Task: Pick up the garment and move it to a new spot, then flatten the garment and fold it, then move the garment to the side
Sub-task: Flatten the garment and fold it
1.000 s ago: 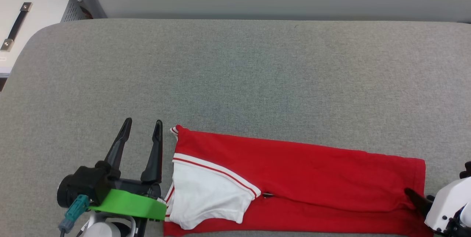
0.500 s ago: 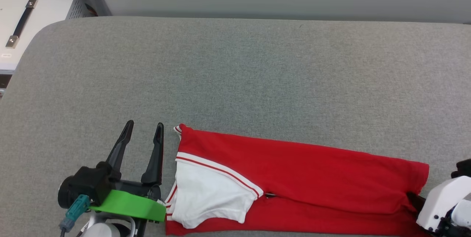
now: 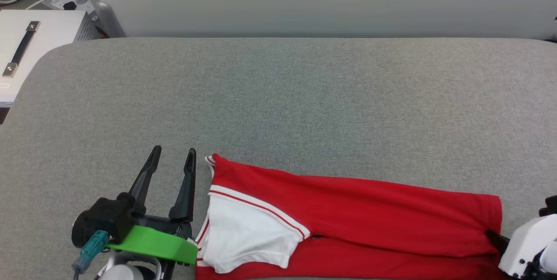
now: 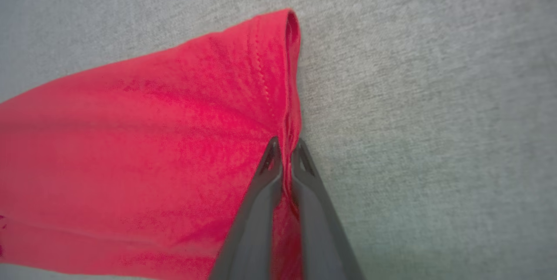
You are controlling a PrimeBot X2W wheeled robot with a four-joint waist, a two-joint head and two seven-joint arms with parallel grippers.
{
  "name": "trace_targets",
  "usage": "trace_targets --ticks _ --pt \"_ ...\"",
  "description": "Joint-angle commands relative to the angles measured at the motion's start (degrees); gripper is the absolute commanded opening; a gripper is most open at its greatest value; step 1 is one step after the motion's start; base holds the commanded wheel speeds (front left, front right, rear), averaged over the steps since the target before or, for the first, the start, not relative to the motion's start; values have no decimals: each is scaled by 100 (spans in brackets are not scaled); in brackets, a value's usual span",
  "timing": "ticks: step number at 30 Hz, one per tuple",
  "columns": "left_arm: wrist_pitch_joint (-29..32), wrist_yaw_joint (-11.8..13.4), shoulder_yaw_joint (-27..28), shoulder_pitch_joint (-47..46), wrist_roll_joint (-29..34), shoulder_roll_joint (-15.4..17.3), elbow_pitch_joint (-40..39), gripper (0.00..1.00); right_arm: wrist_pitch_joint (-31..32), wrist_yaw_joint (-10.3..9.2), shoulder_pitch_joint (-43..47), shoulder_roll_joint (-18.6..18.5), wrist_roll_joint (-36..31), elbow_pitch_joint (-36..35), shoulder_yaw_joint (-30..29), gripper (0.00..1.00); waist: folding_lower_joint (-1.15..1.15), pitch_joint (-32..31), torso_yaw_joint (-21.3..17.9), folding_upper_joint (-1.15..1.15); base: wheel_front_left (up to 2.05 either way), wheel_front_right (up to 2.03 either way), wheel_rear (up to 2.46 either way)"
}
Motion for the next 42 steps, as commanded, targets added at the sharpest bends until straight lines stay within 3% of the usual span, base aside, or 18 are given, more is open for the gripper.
trace_targets --ticks 1,9,16,25,26,31,42 --pt "-32 -15 10 81 -36 -1 0 100 -62 -11 64 -127 8 70 -93 0 0 -2 -4 0 0 0 0" --pt "-32 -15 8 94 -82 -45 40 100 -370 -11 -58 -560 -305 252 -615 0 0 -65 26 0 0 0 0" --pt "-33 -15 8 177 -112 -102 85 100 -334 -11 16 -521 -376 50 -645 0 0 -259 88 0 0 0 0" --pt "-33 -15 -12 316 -143 -223 125 100 212 -11 614 -189 -60 -1192 -373 0 0 -508 242 0 0 0 0" --pt "-33 -15 -4 354 -158 -264 129 100 465 -11 832 -40 42 -1710 -263 0 0 -562 326 0 0 0 0" --pt "-33 -15 -13 411 -175 -316 126 100 935 -11 1076 385 229 -2441 -73 0 0 -599 469 0 0 0 0" --pt "-33 -15 19 387 -207 -329 148 100 1354 -11 1186 1084 601 -3198 624 0 0 -555 827 0 0 0 0"
